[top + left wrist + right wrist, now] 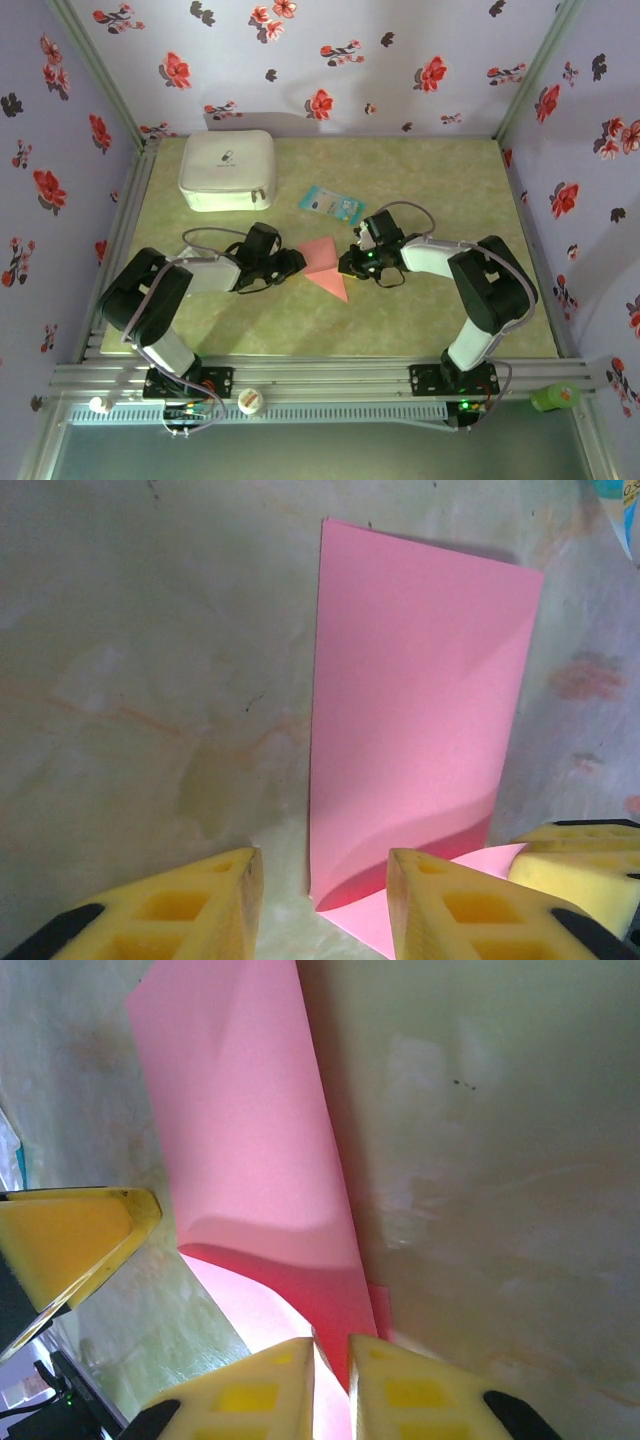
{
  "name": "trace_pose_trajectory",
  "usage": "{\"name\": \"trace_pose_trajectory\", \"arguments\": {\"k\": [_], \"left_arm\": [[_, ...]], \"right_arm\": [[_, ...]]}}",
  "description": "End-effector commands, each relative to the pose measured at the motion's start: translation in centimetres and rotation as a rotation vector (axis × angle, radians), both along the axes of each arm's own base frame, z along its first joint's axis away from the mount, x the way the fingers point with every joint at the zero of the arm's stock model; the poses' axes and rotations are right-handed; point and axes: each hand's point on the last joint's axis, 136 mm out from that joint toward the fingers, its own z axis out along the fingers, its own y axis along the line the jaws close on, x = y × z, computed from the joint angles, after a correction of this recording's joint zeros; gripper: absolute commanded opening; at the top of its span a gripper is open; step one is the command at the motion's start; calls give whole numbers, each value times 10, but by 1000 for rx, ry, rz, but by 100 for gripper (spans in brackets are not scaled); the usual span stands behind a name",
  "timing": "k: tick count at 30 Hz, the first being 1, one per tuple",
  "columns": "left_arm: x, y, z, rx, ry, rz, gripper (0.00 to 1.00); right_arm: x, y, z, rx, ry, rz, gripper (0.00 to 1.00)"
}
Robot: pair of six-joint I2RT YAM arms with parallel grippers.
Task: Fold a paper plane with a square sheet of paper (pick it up from the middle)
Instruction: Fourth fold the wing at the center of the table.
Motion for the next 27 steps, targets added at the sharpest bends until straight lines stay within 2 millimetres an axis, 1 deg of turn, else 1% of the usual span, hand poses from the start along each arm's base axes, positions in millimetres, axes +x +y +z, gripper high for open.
{"name": "trace_pose_trajectory", "arguments": {"k": [1,6,10,15,19,27], "left_arm": [[2,-7,1,-19,11,-4,38],[3,-5,1,-2,16,5,40],[6,-6,4,-5,14,6,42],[12,-11,10,-26,1,8,45],[14,-12,9,-32,8,11,45],[19,-20,8,-71,16,5,46]], "right_arm": [[5,0,8,22,-27,-5,13],[4,1,16,58,-41,-4,9],[4,2,22,97,-51,-12,8],[4,1,26,134,-52,-26,8],[6,1,31,189,-57,-51,6],[4,-4,35,209,-69,-62,6]]}}
